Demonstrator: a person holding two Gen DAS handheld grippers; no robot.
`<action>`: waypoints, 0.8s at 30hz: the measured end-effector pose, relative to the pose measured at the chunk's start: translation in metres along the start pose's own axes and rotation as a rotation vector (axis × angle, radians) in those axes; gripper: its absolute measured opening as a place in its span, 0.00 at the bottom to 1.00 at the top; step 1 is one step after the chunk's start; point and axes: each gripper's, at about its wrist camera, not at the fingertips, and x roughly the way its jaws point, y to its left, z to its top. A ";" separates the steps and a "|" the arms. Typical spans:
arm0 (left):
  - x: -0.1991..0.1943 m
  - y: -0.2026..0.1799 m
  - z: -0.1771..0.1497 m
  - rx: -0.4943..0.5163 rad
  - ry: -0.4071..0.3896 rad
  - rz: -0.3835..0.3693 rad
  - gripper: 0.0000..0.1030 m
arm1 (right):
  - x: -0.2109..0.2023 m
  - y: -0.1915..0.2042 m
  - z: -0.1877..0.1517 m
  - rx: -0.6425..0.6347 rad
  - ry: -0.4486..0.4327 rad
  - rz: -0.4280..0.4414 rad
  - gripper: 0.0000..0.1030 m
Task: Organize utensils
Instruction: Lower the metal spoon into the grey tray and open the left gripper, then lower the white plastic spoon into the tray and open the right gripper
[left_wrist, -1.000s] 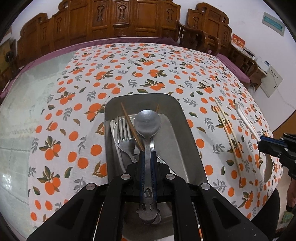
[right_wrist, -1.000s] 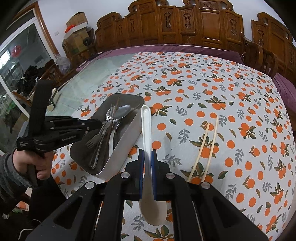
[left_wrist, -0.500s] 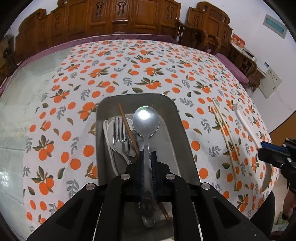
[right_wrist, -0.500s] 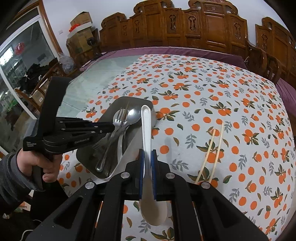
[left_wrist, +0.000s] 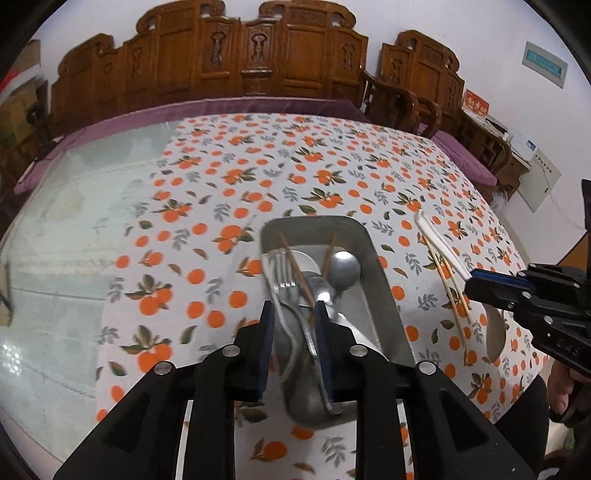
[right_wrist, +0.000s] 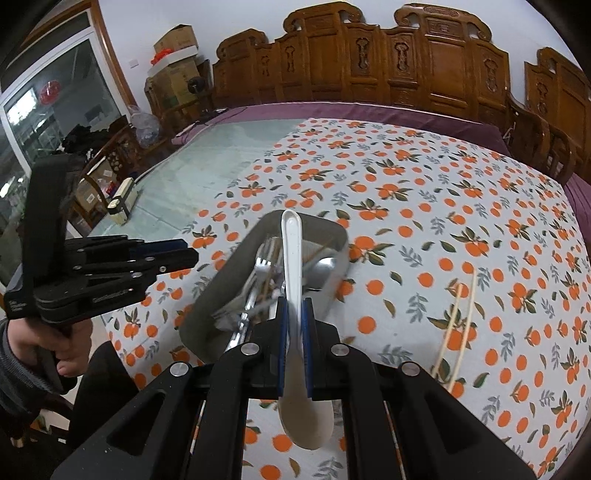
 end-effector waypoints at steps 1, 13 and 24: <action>-0.004 0.002 -0.001 0.003 -0.005 0.006 0.23 | 0.001 0.002 0.001 -0.001 0.000 0.001 0.09; -0.037 0.021 -0.007 0.019 -0.077 0.039 0.75 | 0.023 0.019 0.013 0.014 0.012 0.010 0.09; -0.044 0.039 -0.014 -0.003 -0.099 0.068 0.85 | 0.048 0.030 0.025 0.046 0.021 0.032 0.09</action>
